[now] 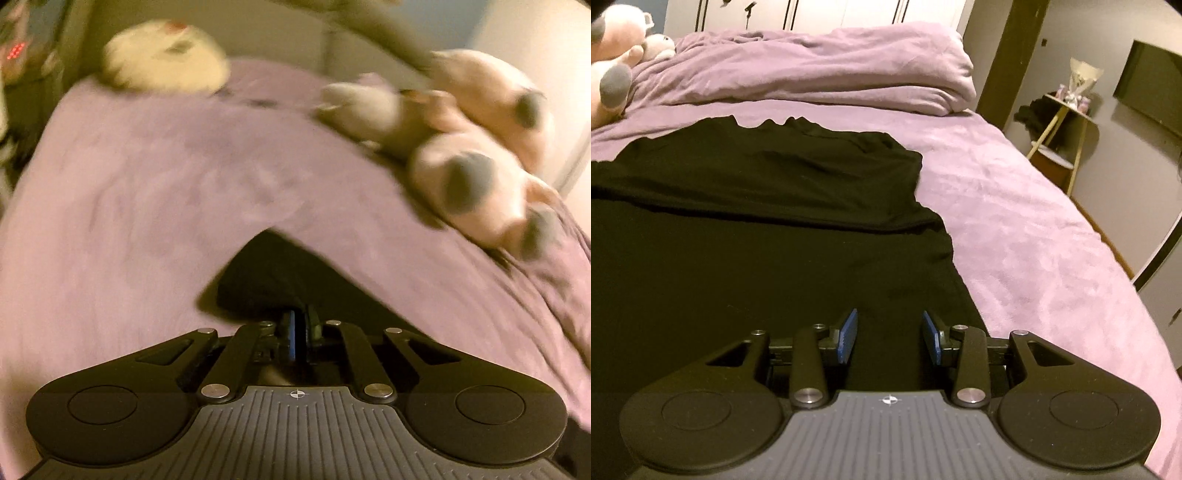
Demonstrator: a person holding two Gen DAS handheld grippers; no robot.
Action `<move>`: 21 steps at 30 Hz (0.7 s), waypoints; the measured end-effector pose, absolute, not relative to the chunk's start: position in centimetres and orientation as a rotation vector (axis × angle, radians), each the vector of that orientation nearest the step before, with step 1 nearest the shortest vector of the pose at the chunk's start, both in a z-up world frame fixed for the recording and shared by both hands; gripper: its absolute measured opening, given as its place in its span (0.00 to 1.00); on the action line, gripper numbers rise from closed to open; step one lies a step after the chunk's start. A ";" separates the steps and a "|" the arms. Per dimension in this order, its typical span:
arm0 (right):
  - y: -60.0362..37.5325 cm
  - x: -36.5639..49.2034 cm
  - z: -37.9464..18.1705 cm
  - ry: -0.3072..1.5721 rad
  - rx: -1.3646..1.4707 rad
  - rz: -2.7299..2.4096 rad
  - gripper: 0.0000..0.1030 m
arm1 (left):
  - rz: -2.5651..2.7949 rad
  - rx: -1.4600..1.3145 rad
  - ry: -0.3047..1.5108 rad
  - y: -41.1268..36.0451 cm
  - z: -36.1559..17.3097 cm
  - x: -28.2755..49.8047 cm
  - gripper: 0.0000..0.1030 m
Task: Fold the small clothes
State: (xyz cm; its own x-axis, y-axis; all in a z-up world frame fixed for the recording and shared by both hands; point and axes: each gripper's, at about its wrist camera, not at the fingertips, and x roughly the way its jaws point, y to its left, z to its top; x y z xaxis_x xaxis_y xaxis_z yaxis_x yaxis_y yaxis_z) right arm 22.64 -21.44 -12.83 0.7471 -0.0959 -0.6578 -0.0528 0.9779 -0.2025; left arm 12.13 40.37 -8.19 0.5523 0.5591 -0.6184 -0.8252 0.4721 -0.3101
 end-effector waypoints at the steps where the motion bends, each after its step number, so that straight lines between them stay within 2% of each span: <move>1: -21.5 22.7 -12.9 0.729 -0.218 -0.023 0.36 | 0.826 -0.590 0.464 39.1 -7.3 12.5 0.06; 5: -21.9 22.7 -12.9 0.727 -0.185 -0.019 0.36 | 0.504 -0.370 0.418 29.9 -2.3 15.6 0.06; 9: -22.3 22.6 -12.8 0.729 -0.131 -0.024 0.37 | 0.171 -0.238 0.411 18.3 -0.3 19.7 0.09; 10: -22.5 22.6 -12.7 0.731 -0.118 -0.021 0.37 | 0.110 -0.219 0.423 15.5 -0.6 20.6 0.17; 11: -22.6 22.5 -12.6 0.733 -0.105 -0.015 0.37 | 0.056 -0.198 0.443 12.8 -1.2 21.4 0.37; 12: -22.7 22.4 -12.6 0.735 -0.096 -0.011 0.37 | 0.005 -0.172 0.495 9.9 -2.1 22.4 0.48; 13: -22.9 22.3 -12.5 0.736 -0.088 -0.007 0.37 | -0.024 -0.161 0.538 8.3 -2.9 22.9 0.51; 16: -23.9 22.3 -12.2 0.755 -0.030 0.011 0.37 | -0.024 -0.158 0.605 5.7 -5.1 22.9 0.50; 21: -24.8 22.6 -11.9 0.761 0.042 0.062 0.37 | 0.193 -0.133 0.647 9.3 -6.6 21.6 0.51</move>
